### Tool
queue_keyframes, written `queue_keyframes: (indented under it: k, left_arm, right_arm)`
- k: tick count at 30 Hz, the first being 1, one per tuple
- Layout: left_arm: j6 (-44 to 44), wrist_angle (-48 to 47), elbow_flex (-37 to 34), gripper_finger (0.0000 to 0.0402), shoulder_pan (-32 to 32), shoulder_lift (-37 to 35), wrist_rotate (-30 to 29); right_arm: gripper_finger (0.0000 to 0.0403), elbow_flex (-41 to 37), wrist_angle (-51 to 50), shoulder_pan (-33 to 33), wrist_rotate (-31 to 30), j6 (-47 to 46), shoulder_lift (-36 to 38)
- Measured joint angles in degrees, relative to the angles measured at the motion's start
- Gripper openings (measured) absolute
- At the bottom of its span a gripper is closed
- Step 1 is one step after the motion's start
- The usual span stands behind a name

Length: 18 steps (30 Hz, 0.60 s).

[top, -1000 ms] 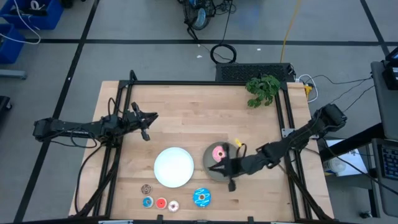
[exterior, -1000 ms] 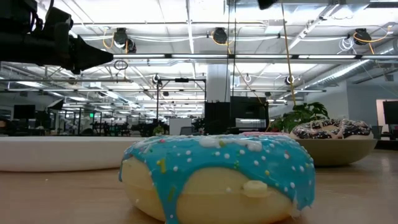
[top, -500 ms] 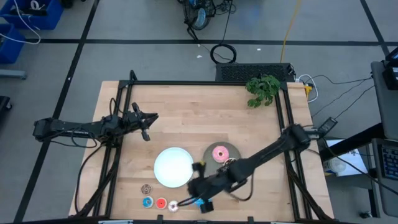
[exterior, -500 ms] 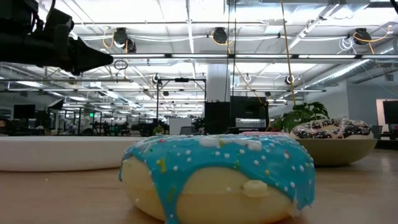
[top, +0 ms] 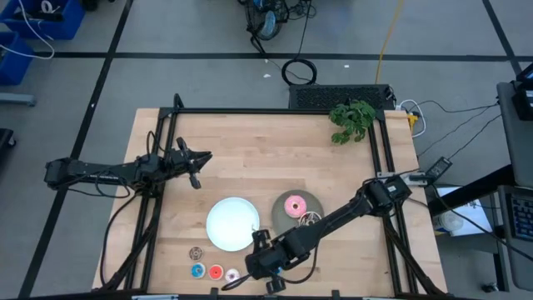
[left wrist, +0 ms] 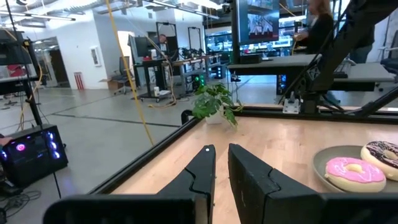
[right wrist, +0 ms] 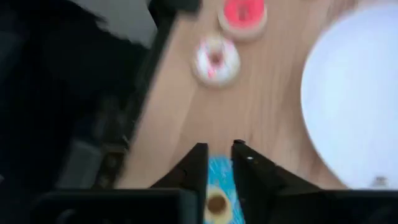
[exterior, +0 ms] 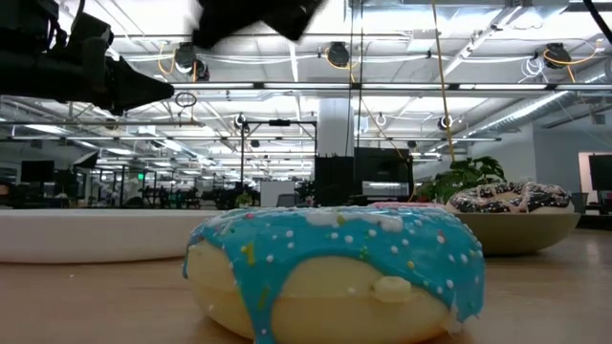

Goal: Pick & Place donuts
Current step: Put the large blue donut on the gray plate

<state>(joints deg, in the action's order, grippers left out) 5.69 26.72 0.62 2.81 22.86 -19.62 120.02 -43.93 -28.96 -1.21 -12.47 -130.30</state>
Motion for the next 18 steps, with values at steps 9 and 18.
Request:
queue_keyframes:
  k: [9,18]
  left_arm:
    - [0.0,0.0,0.0,0.0051,0.0,0.0,0.0]
    - [-0.2,-0.1,0.0,0.0051,0.0,0.0,0.0]
  right_arm:
    - [0.0216,-3.5,-0.8,0.1,-3.2,-2.4,0.1]
    - [0.0255,-8.5,1.1,1.1,-1.5,-6.2,0.1]
